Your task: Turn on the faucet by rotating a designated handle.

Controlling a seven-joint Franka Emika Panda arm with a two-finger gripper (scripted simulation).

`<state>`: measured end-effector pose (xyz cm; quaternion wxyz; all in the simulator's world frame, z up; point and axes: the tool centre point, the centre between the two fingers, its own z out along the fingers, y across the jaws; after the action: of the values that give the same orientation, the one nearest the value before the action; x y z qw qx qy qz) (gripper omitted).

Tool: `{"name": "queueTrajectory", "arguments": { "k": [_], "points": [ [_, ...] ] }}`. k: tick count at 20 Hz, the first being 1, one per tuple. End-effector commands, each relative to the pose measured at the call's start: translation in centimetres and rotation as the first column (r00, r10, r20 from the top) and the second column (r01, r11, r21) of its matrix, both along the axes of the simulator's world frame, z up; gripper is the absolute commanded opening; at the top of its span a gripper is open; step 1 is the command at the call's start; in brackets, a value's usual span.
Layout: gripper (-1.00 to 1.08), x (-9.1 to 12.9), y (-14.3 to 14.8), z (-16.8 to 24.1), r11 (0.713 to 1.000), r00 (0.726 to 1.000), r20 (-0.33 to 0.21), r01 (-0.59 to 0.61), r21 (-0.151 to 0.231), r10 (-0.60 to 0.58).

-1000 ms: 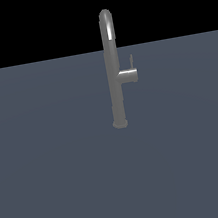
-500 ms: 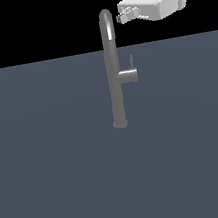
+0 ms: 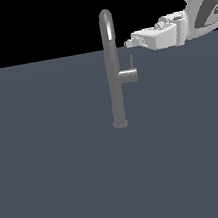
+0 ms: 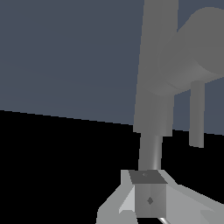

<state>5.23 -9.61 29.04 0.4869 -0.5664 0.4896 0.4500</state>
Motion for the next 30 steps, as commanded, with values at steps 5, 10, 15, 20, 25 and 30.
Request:
{"name": "queueTrajectory", "arguments": {
  "k": [5, 10, 15, 20, 25, 30],
  "points": [
    [-1.00, 0.7, -0.3, -2.9, 0.992, 0.993, -0.081, 0.092, 0.085, -0.085],
    [-1.00, 0.8, -0.3, -4.0, 0.986, 0.987, -0.111, 0.125, 0.113, -0.113],
    [-1.00, 0.8, -0.3, -4.2, 0.985, 0.987, -0.115, 0.129, 0.116, -0.116],
    [-1.00, 0.1, -0.2, -3.9, 0.985, 0.987, -0.115, 0.128, 0.116, -0.115],
    [-1.00, -1.2, -0.1, -3.3, 0.985, 0.987, -0.115, 0.129, 0.116, -0.115],
    [-1.00, -1.7, -0.1, -3.3, 0.985, 0.986, -0.115, 0.131, 0.115, -0.118]
  ]
}}
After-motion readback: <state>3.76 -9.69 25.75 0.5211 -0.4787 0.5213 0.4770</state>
